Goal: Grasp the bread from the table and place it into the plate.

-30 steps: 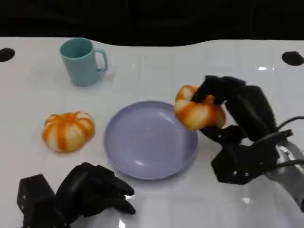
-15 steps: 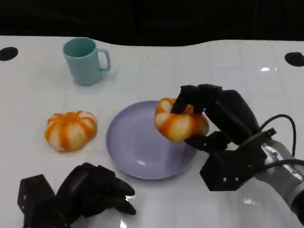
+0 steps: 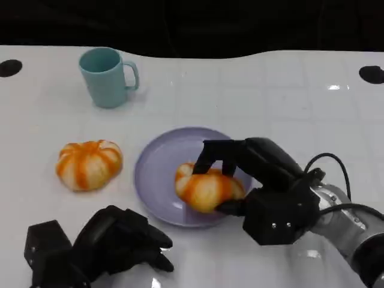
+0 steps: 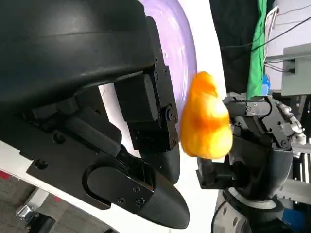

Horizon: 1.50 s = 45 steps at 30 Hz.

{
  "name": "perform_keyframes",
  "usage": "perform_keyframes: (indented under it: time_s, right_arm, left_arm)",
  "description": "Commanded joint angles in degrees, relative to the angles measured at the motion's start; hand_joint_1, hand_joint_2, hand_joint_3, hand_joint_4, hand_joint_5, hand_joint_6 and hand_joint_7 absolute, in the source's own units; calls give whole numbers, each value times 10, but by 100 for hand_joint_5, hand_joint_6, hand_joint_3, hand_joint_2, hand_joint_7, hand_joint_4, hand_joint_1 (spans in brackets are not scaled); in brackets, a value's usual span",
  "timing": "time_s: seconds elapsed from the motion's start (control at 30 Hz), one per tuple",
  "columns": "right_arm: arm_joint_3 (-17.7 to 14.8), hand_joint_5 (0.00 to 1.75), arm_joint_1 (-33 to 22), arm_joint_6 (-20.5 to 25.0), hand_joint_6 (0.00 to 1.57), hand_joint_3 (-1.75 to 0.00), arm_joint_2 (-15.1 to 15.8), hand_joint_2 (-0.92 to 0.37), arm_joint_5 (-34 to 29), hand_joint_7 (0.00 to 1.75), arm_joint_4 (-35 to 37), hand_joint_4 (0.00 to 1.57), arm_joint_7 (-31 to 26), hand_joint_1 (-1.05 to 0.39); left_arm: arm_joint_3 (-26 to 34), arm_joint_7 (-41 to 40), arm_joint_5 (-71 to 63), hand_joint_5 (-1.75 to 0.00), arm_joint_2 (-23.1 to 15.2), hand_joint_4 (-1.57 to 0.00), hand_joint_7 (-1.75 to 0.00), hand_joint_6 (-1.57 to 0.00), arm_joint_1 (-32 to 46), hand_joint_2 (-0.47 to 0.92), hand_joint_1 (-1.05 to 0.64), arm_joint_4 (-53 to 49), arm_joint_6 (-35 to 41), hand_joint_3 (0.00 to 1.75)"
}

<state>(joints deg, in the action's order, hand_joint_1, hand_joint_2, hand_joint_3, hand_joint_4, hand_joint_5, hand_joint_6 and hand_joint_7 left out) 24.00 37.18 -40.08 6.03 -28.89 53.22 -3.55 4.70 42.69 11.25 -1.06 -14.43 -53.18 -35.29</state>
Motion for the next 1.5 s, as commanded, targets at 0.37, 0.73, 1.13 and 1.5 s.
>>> perform_keyframes:
  time_s: [0.37, 0.73, 1.13, 1.5]
  right_arm:
    - [15, 56, 7, 67, 15, -46, 20, -92, -28, 12, -52, 0, 70, -86]
    - [17, 39, -14, 83, 7, -40, 44, -92, -33, 6, -94, 0, 66, -94]
    - [-29, 48, -113, 55, 17, -39, 104, -92, 20, 10, -221, 9, 88, -83]
    - [-90, 139, -226, 8, 56, -35, 103, -92, 76, 68, -293, 45, 55, -62]
  left_arm:
    - [3, 2, 4, -25, -5, -153, 0, -153, 2, 83, -105, -2, -4, 0]
    - [2, 1, 2, -25, -5, -153, 0, -152, 1, 83, -105, -4, -8, 0]
    - [1, 1, 4, -25, -2, -153, 0, -151, 3, 82, -105, 3, 0, 1]
    - [-1, -6, -2, -25, -3, -154, -1, -153, 2, 83, -105, 3, 0, 1]
